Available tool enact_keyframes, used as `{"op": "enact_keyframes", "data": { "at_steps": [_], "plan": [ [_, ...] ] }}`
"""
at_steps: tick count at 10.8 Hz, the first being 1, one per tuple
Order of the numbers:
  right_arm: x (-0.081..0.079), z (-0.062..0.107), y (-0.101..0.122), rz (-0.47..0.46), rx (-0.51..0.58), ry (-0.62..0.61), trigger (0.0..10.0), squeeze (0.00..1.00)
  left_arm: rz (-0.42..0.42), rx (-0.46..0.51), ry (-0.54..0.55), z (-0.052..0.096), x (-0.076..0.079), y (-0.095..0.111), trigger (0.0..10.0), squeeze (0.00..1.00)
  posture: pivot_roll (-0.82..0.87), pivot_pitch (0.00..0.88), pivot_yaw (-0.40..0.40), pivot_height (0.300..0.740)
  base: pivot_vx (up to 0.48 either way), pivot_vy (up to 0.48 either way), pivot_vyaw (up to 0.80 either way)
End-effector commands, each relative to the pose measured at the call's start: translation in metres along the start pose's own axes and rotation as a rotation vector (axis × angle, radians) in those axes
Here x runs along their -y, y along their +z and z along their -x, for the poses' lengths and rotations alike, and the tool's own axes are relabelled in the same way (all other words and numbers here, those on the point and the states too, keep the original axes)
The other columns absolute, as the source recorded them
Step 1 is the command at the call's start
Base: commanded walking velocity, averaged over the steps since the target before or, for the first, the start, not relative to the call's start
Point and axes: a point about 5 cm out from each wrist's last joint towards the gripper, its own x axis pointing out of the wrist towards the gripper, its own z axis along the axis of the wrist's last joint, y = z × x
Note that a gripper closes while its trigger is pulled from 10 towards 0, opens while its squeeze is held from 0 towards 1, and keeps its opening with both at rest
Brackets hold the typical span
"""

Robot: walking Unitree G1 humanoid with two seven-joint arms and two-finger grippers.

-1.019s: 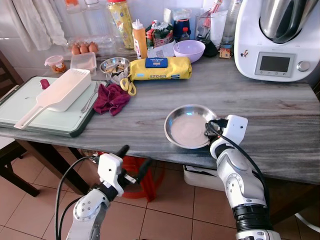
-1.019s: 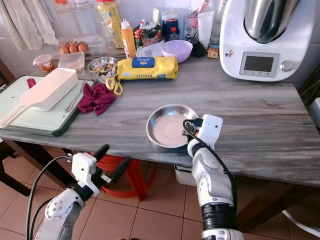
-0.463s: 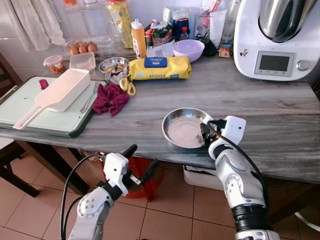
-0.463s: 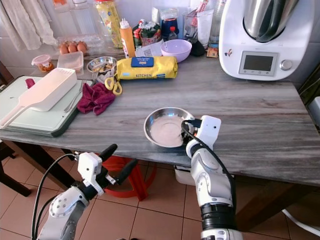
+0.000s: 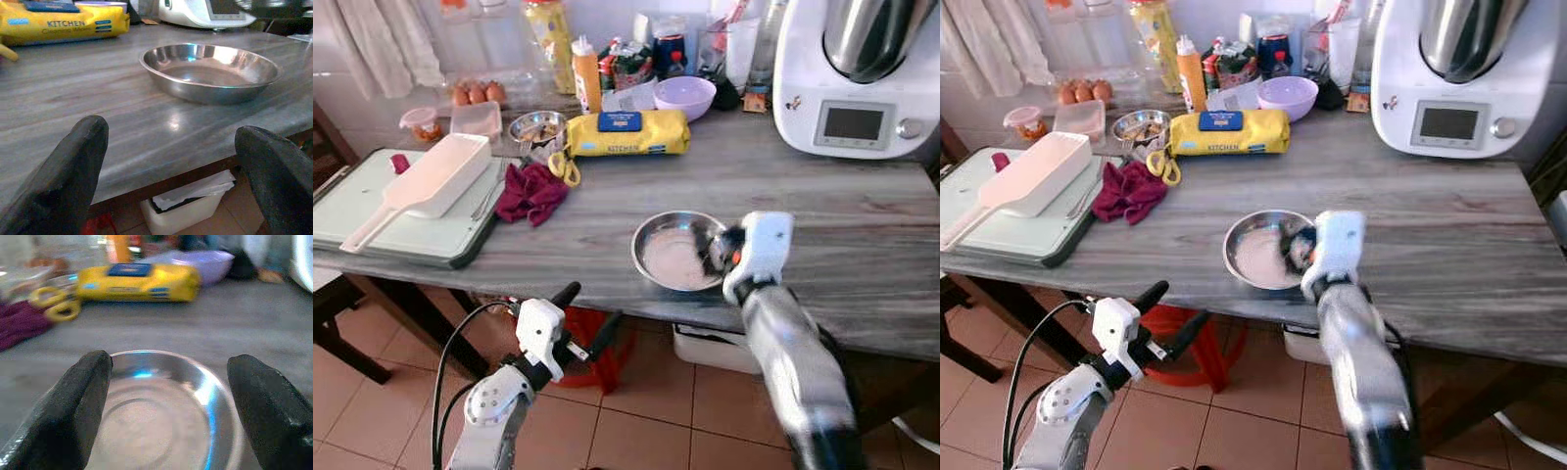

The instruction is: Setting the table

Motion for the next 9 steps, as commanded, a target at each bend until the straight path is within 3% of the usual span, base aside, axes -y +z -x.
{"op": "enact_keyframes", "data": {
  "at_steps": [1, 2, 4, 5, 6, 7, 9],
  "plan": [
    [-0.008, 0.007, 0.003, 0.065, 0.006, 0.054, 10.0, 1.00, -0.014, -0.010, 0.016, 0.003, -0.004, -0.001, 10.0, 0.00, -0.06, 0.057, 0.088, 0.740, 0.000, 0.000, 0.00],
    [-0.006, 0.019, -0.004, 0.114, 0.000, 0.070, 10.0, 1.00, -0.010, -0.016, 0.020, 0.002, -0.005, -0.002, 10.0, 0.00, -0.07, 0.050, 0.091, 0.740, 0.000, 0.000, 0.00],
    [0.013, 0.034, -0.009, 0.224, 0.028, -0.110, 10.0, 1.00, -0.031, -0.015, 0.053, 0.000, -0.011, 0.001, 10.0, 0.00, -0.08, 0.043, 0.105, 0.740, 0.000, 0.000, 0.00],
    [0.021, 0.042, -0.006, 0.311, 0.035, -0.203, 10.0, 0.14, -0.035, -0.044, 0.098, -0.003, -0.017, 0.000, 10.0, 0.00, -0.09, 0.040, 0.117, 0.740, 0.000, 0.000, 0.00],
    [0.020, 0.047, -0.013, 0.234, 0.001, -0.157, 10.0, 0.00, -0.042, -0.046, 0.118, -0.004, -0.019, 0.000, 10.0, 0.00, -0.10, 0.041, 0.122, 0.740, 0.000, 0.000, 0.00],
    [0.025, 0.054, -0.015, 0.123, 0.006, -0.222, 10.0, 0.00, -0.057, -0.050, 0.173, -0.011, -0.023, 0.007, 10.0, 0.00, -0.11, 0.042, 0.125, 0.740, 0.000, 0.000, 0.00],
    [0.022, 0.053, -0.008, 0.109, 0.056, -0.246, 10.0, 0.00, -0.115, -0.031, 0.292, -0.014, -0.028, 0.017, 10.0, 0.00, -0.11, 0.043, 0.123, 0.740, 0.000, 0.000, 0.00]
  ]
}}
